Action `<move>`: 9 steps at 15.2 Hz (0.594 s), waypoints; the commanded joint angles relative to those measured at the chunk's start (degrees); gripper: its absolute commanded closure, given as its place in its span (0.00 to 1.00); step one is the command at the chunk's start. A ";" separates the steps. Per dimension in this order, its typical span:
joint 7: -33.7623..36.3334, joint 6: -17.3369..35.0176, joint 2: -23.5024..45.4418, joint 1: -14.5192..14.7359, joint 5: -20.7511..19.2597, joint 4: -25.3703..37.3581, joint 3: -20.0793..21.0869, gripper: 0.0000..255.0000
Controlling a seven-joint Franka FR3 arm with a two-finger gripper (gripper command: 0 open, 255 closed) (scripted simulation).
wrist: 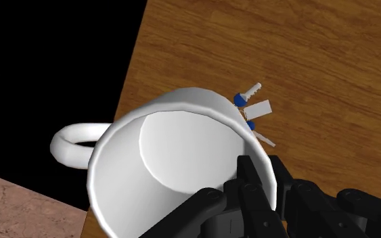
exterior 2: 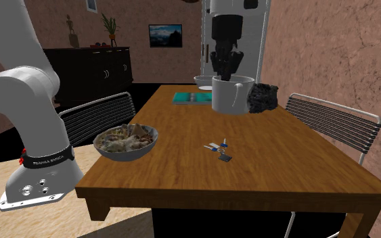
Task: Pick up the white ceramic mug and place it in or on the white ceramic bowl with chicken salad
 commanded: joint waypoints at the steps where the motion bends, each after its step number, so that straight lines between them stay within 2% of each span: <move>1: 1.16 0.41 -4.95 0.11 -1.55 -5.19 0.40 1.00; 9: 6.19 -2.04 -24.18 -0.66 -5.45 -22.03 3.89 1.00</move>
